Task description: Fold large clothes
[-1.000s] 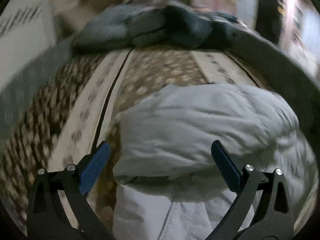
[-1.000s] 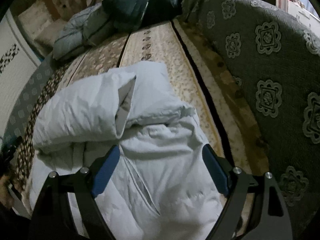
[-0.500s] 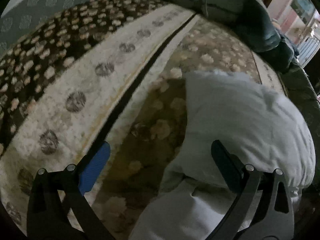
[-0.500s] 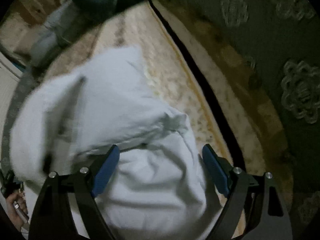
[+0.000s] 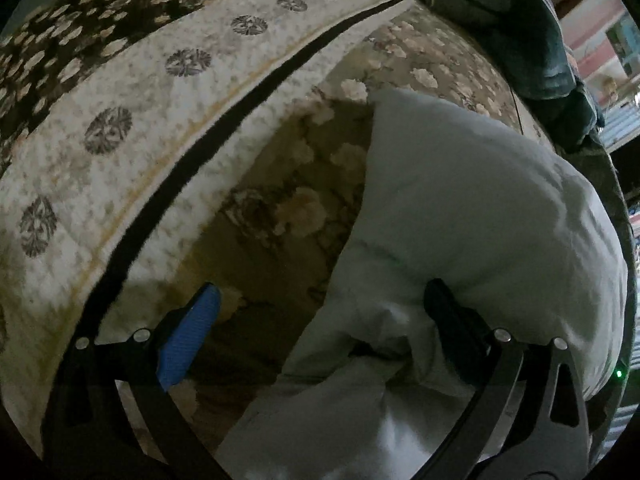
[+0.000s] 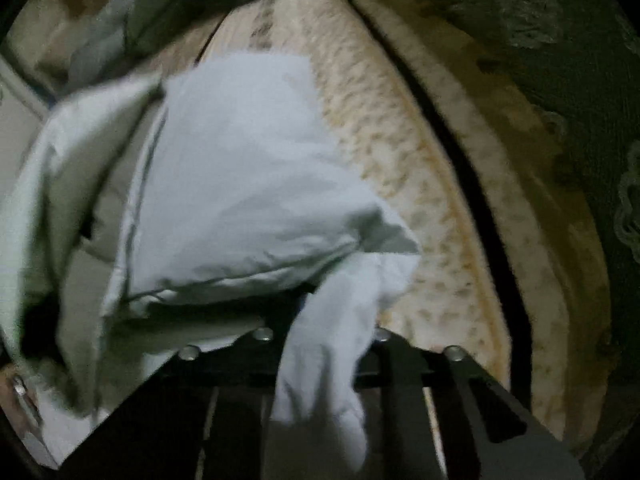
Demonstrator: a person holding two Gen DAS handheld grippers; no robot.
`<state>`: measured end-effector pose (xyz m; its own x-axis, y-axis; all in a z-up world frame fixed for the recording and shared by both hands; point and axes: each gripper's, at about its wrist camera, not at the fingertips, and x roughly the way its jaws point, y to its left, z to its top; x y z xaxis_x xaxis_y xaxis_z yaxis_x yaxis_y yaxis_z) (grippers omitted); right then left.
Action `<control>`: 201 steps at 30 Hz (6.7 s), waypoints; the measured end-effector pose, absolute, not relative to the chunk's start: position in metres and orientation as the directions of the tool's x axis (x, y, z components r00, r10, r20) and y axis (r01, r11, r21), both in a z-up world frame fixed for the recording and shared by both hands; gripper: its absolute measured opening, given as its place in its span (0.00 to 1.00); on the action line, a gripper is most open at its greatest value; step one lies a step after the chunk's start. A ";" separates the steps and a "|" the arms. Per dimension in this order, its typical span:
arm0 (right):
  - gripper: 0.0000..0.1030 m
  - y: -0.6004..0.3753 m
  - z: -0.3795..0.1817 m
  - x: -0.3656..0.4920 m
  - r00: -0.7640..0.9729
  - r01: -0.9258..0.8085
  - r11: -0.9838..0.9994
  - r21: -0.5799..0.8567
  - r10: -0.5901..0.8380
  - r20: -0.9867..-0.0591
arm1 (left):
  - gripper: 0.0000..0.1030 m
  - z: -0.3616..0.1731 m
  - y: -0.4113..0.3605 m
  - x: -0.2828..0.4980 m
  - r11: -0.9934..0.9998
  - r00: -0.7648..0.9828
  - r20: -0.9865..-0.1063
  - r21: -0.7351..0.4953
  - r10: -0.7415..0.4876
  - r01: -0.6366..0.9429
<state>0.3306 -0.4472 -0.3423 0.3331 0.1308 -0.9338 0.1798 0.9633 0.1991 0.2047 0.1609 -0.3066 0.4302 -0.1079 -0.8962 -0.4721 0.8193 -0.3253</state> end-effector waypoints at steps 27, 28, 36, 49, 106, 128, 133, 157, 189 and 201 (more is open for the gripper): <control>0.86 -0.495 -0.259 0.206 0.350 0.116 0.986 0.116 0.069 -0.934 | 0.93 -0.245 0.053 0.161 0.985 0.406 -0.911 -0.126 -0.068 -0.119; 0.86 -0.493 -0.256 0.197 0.349 0.115 0.988 0.103 0.057 -0.935 | 0.93 -0.242 0.051 0.153 0.987 0.409 -0.910 -0.118 -0.066 -0.105; 0.86 -0.471 -0.248 0.148 0.307 0.026 1.000 -0.013 -0.020 -0.952 | 0.93 -0.241 0.052 0.090 0.967 0.417 -0.905 -0.177 -0.086 -0.184; 0.86 -0.508 -0.242 0.108 0.261 0.180 0.983 0.025 -0.024 -0.965 | 0.95 -0.257 -0.001 -0.012 0.979 0.441 -0.895 -0.140 -0.061 -0.149; 0.87 -0.521 -0.276 0.099 0.172 0.149 0.980 0.135 0.109 -0.979 | 0.19 -0.263 -0.043 0.012 0.998 0.460 -0.887 -0.055 -0.028 -0.044; 0.23 -0.496 -0.269 0.080 0.129 0.008 0.996 0.088 0.086 -0.988 | 0.14 -0.200 -0.061 0.002 0.998 0.634 -0.772 -0.004 -0.041 0.060; 0.16 -0.489 -0.253 0.077 0.168 -0.013 0.996 0.090 0.091 -0.982 | 0.14 -0.187 -0.060 -0.002 0.997 0.663 -0.746 -0.003 -0.055 0.080; 0.37 -0.433 -0.209 0.055 0.320 0.064 0.950 0.306 0.271 -0.908 | 0.21 -0.147 0.030 0.049 0.977 0.578 -0.815 0.095 -0.033 0.190; 0.08 -0.463 -0.135 0.050 0.601 0.060 0.922 0.383 0.273 -0.751 | 0.15 -0.114 0.082 -0.030 0.981 0.657 -0.731 -0.183 -0.181 0.067; 0.07 -0.496 -0.137 0.198 0.718 0.096 0.832 0.546 0.321 -0.617 | 0.18 -0.133 0.081 0.099 0.930 0.707 -0.675 -0.362 -0.213 -0.065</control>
